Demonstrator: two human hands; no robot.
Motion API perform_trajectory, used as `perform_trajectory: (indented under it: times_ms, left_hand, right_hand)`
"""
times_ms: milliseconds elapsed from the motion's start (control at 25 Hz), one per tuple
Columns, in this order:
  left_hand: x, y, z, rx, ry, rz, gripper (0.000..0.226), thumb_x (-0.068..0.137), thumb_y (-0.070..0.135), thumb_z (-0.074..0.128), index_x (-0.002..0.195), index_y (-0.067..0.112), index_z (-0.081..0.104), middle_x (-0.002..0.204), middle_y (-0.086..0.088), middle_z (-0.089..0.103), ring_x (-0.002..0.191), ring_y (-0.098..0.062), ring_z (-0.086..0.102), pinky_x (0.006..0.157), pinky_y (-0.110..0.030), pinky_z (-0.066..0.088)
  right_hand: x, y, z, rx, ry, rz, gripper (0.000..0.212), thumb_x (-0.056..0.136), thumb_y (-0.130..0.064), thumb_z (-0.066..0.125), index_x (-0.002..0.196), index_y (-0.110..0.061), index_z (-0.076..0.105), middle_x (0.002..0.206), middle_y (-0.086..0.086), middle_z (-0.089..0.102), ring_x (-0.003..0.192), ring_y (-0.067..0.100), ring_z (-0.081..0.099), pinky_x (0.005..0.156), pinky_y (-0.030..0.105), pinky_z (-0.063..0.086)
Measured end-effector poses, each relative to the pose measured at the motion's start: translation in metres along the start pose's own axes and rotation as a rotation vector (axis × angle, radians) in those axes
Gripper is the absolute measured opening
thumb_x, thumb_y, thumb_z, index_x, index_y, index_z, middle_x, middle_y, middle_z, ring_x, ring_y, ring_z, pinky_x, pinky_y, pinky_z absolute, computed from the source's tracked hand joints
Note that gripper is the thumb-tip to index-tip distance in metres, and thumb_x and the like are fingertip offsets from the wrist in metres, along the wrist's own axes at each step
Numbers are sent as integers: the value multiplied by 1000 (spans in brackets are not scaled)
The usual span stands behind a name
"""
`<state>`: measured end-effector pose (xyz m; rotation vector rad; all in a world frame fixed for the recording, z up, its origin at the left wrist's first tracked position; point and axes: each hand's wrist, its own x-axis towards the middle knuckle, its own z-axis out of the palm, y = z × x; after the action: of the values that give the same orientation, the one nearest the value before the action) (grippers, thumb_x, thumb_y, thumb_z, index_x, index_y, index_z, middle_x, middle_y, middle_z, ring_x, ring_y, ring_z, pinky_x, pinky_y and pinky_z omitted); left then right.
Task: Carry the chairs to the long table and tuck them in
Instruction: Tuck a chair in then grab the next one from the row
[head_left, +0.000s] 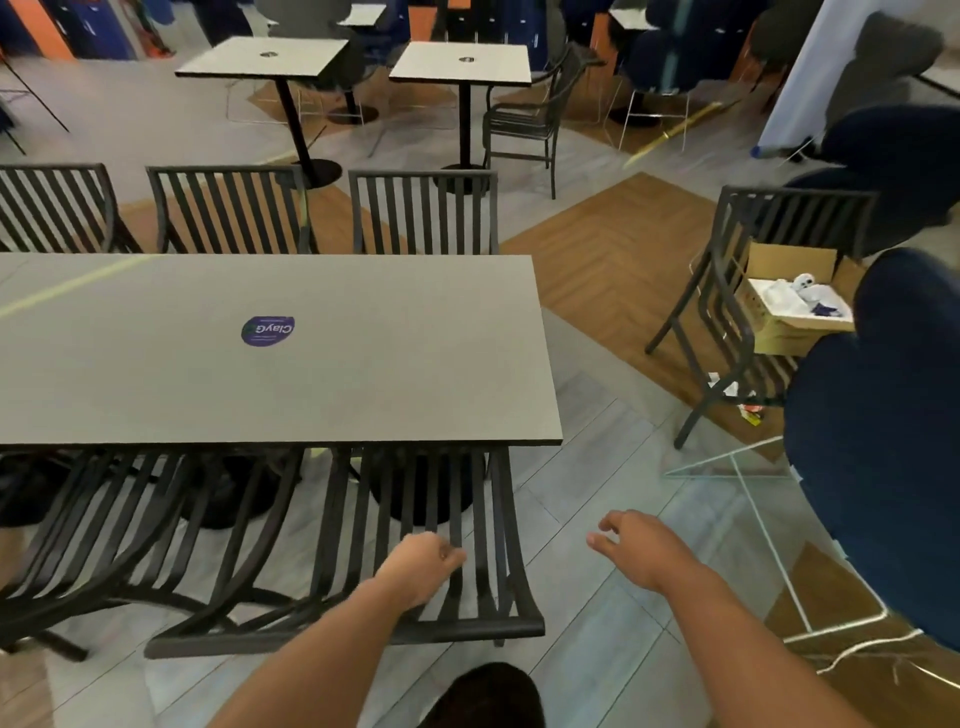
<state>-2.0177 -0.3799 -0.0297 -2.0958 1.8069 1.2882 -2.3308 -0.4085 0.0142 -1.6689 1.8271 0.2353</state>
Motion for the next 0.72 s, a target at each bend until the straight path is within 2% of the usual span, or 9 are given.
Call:
perform_trajectory:
  times_ms: [160,280,400,560,640,720]
  left_hand:
    - [41,59,-4,-59,19,67,40,104,50,49,121,19,68,103,2,73,88,-10,68,85,-29,57]
    - [77,99,-17,-80,92,93,39,103,51,49,109,19,69,90,4,70,75,-10,65,71,-27,54]
    - [124,147,-30,-131,177,128,44,101,54,47,91,18,70,81,2,69,69,-14,64,69,-33,55]
    - [190,211,-55,-220,280,82,44,100,55,47,92,20,72,83,0,71,77,-21,67,72,-33,56]
    - [219,239,-68,-252,316,50,41,100,54,48,82,22,68,77,2,68,74,-22,64,67,-32,52]
    - [250,274,-82,-290,321,23,39,100,51,50,81,21,68,77,0,68,74,-22,63,64,-31,48]
  right_hand:
    - [29,11,-44,-39,20,-35,50,100,-53,53,136,-20,57,137,6,59,123,23,57,101,35,48]
    - [58,16,-76,-56,34,-79,48,99,-52,54,135,-19,59,136,5,61,121,22,58,100,34,48]
    - [106,26,-117,-80,33,-128,47,99,-51,54,134,-20,60,133,3,63,117,21,59,95,31,47]
    - [179,33,-179,-154,-17,-196,46,101,-49,52,137,-21,57,134,3,62,116,21,59,96,33,49]
    - [212,37,-208,-175,-39,-235,46,101,-49,51,138,-21,55,135,2,61,117,20,59,98,35,50]
    - [247,47,-243,-182,-61,-267,45,102,-48,51,138,-22,56,135,2,61,117,20,59,98,35,50]
